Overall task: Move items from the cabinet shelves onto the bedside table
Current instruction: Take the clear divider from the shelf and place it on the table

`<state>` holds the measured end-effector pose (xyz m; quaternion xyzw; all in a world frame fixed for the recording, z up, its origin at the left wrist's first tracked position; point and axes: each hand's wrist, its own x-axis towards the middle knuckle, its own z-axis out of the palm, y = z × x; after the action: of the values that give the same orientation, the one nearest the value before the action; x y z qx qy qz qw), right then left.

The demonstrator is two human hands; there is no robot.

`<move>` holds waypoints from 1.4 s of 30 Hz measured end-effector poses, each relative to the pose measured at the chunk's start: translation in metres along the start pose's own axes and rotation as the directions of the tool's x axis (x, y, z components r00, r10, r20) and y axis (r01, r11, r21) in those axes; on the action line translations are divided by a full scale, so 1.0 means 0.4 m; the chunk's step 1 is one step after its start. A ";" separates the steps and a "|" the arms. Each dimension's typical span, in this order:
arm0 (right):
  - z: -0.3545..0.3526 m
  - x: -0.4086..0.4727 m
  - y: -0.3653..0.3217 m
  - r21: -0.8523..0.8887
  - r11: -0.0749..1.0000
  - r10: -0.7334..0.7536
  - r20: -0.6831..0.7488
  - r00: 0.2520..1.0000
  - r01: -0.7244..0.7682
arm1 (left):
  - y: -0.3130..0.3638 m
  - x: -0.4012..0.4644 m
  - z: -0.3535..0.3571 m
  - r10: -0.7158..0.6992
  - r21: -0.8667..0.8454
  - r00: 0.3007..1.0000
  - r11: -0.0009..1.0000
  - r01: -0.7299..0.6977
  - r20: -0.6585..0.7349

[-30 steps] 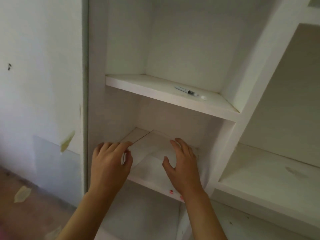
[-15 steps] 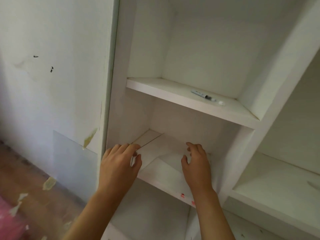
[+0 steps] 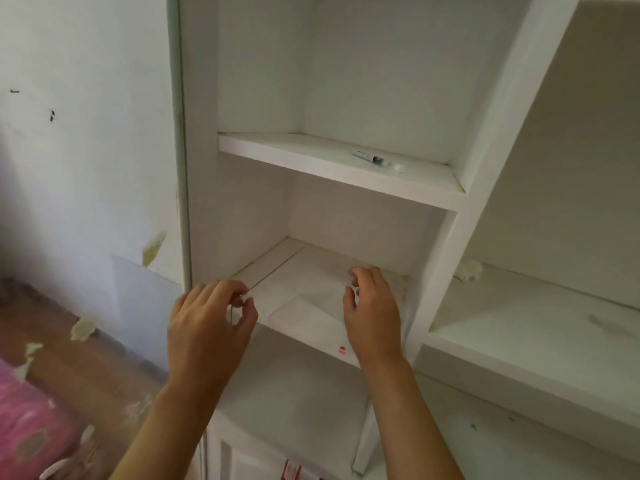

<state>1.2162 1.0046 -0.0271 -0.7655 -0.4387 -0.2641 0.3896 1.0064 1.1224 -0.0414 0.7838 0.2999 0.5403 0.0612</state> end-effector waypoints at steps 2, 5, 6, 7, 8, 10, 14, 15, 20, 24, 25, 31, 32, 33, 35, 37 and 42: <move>-0.003 -0.012 -0.007 0.032 0.999 -0.021 -0.016 1.000 0.021 | 0.005 -0.021 -0.024 -0.001 0.018 1.000 1.000 0.001 -0.023; -0.013 -0.037 -0.025 0.087 0.995 -0.055 -0.040 0.998 0.058 | 0.019 -0.066 -0.066 -0.023 0.045 0.999 0.999 0.025 -0.046; -0.017 -0.047 -0.033 0.106 0.992 -0.069 -0.049 0.996 0.074 | 0.026 -0.084 -0.082 -0.034 0.058 0.998 0.998 0.037 -0.053; -0.020 -0.059 -0.041 0.125 0.988 -0.082 -0.059 0.995 0.089 | 0.032 -0.104 -0.097 -0.048 0.071 0.997 0.996 0.052 -0.062; -0.024 -0.074 -0.050 0.144 0.984 -0.093 -0.070 0.993 0.103 | 0.039 -0.125 -0.113 -0.062 0.081 0.995 0.994 0.068 -0.076; -0.031 -0.106 -0.066 0.188 0.974 -0.109 -0.088 0.990 0.124 | 0.046 -0.173 -0.139 -0.089 0.104 0.992 0.990 0.098 -0.088; -0.048 -0.179 -0.088 0.244 0.960 -0.130 -0.053 0.990 0.140 | 0.050 -0.264 -0.189 -0.135 0.155 0.990 0.978 0.140 -0.042; -0.052 -0.198 -0.091 0.248 0.960 -0.130 -0.032 0.991 0.134 | 0.055 -0.281 -0.201 -0.148 0.164 0.988 0.975 0.152 -0.037; -0.079 -0.263 -0.115 0.290 0.950 -0.140 0.063 0.988 0.116 | 0.089 -0.327 -0.265 -0.195 0.231 0.981 0.954 0.193 -0.014; -0.122 -0.302 -0.156 0.296 0.947 -0.160 0.094 0.983 0.126 | 0.114 -0.356 -0.336 -0.229 0.259 0.973 0.940 0.224 -0.012; -0.133 -0.312 -0.169 0.295 0.947 -0.164 0.102 0.981 0.128 | 0.120 -0.361 -0.358 -0.220 0.254 0.975 0.943 0.216 -0.012; -0.196 -0.395 -0.276 0.322 0.937 -0.189 0.134 0.973 0.138 | 0.147 -0.423 -0.524 -0.198 0.275 0.979 0.940 0.202 -0.041; -0.207 -0.417 -0.301 0.333 0.931 -0.203 0.138 0.969 0.147 | 0.143 -0.446 -0.560 -0.211 0.280 0.977 0.936 0.215 -0.044; -0.219 -0.442 -0.328 0.345 0.925 -0.219 0.144 0.965 0.159 | 0.137 -0.471 -0.598 -0.221 0.288 0.974 0.930 0.227 -0.053; -0.244 -0.499 -0.390 0.366 0.914 -0.250 0.166 0.954 0.175 | 0.123 -0.527 -0.680 -0.234 0.307 0.969 0.919 0.246 -0.075; -0.268 -0.563 -0.460 0.395 0.901 -0.273 0.199 0.941 0.178 | 0.115 -0.587 -0.772 -0.269 0.322 0.958 0.902 0.286 -0.097; -0.312 -0.731 -0.677 0.497 0.838 -0.386 0.252 0.887 0.224 | 0.112 -0.756 -1.040 -0.349 0.377 0.914 0.833 0.404 -0.209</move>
<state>0.8319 0.8494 -0.0770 -0.6056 -0.6669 -0.0768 0.4273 0.5854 0.8290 -0.0977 0.6668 0.5591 0.4923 -0.0203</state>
